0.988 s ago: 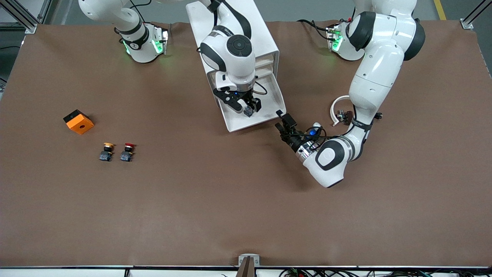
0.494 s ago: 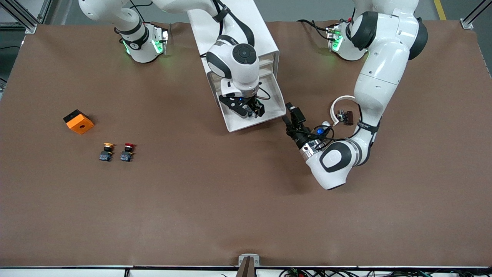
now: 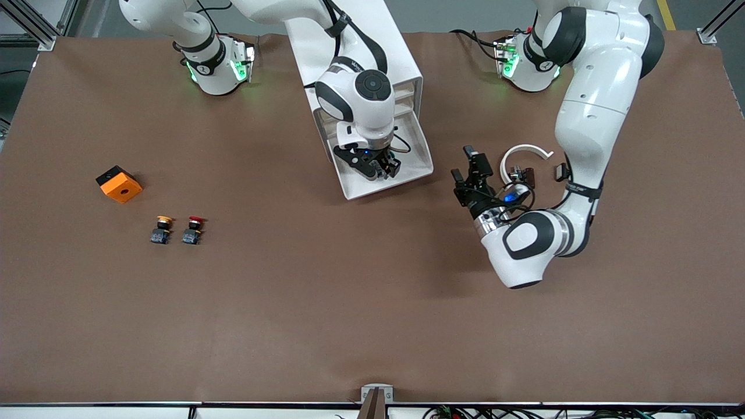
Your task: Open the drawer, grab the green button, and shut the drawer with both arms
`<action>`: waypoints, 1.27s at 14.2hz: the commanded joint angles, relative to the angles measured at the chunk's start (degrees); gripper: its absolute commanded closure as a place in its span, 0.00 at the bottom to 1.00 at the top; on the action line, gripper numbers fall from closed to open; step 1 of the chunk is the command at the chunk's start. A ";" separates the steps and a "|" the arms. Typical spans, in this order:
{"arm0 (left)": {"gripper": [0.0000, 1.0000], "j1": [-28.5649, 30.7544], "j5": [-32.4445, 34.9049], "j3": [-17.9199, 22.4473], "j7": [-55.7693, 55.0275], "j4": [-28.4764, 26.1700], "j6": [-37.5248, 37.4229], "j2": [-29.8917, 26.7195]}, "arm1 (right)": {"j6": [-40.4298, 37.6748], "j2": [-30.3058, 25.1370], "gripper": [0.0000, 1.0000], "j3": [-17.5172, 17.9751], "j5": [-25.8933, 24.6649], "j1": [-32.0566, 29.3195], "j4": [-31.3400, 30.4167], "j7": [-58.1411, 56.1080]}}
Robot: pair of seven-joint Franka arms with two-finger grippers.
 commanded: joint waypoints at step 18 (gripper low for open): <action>0.00 10.86 30.69 -2.38 85.75 -5.10 0.42 -23.39 | -14.58 -3.25 1.00 -0.88 0.28 -22.73 7.00 -40.77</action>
